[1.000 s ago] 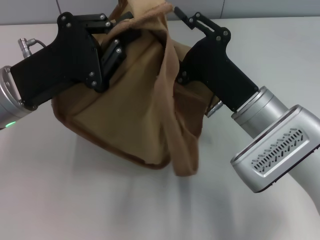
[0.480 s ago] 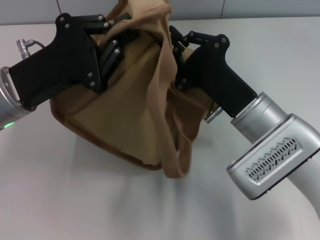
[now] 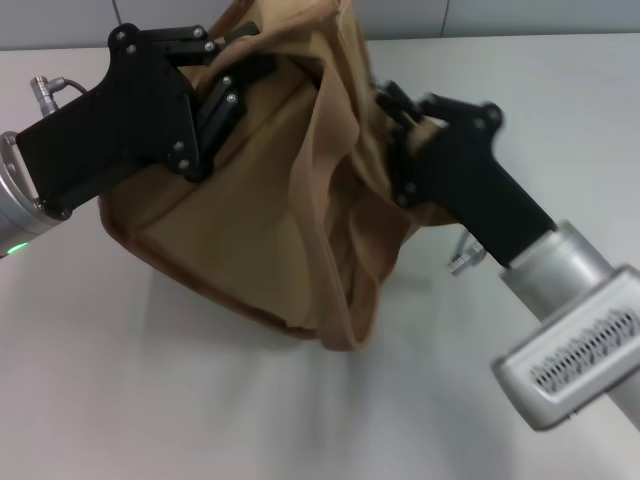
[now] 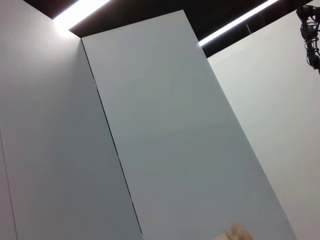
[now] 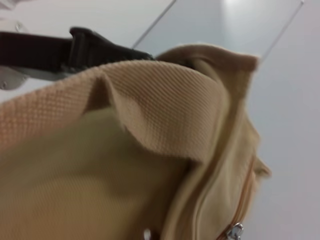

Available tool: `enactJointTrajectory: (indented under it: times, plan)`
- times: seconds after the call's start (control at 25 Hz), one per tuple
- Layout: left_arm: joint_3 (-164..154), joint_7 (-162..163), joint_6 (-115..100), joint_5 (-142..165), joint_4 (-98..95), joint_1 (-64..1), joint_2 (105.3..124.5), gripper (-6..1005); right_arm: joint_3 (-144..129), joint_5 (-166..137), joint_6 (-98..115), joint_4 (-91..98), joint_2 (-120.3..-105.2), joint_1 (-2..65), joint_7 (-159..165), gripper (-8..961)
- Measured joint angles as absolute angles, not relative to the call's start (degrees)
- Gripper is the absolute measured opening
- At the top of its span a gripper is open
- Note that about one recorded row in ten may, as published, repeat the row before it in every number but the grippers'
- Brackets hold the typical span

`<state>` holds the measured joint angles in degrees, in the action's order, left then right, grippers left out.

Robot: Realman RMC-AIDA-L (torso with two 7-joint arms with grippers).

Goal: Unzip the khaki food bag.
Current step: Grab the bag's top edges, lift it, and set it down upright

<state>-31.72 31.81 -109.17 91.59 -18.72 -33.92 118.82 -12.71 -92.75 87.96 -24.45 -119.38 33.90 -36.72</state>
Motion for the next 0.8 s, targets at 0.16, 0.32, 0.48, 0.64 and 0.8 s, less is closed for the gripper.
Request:
enactJointTrajectory:
  times: [0.16,0.32,0.48,0.64,0.8]
  plan:
    - [-31.71,31.81,-109.09,91.38,-18.68,-33.93,118.83,151,-12.65,-92.67,89.59,-23.54,-119.17,29.63,-36.73,8]
    - [-31.71,31.82,-109.03,91.01,-18.65,-33.93,118.83,157,-12.65,-92.35,90.64,-21.66,-119.09,25.17,-35.72,11]
    - [-31.78,31.82,-108.9,90.92,-18.6,-33.93,118.83,163,-12.03,-92.18,92.41,-18.84,-119.11,20.98,-32.27,13]
    - [-32.04,31.82,-108.8,90.87,-18.43,-33.93,118.91,168,-11.19,-92.29,98.21,-13.87,-119.36,18.42,-24.31,15]
    - [-31.64,31.79,-107.94,90.46,-16.34,-33.42,118.92,174,-8.91,-92.02,101.73,-13.2,-119.37,17.55,-18.54,76]
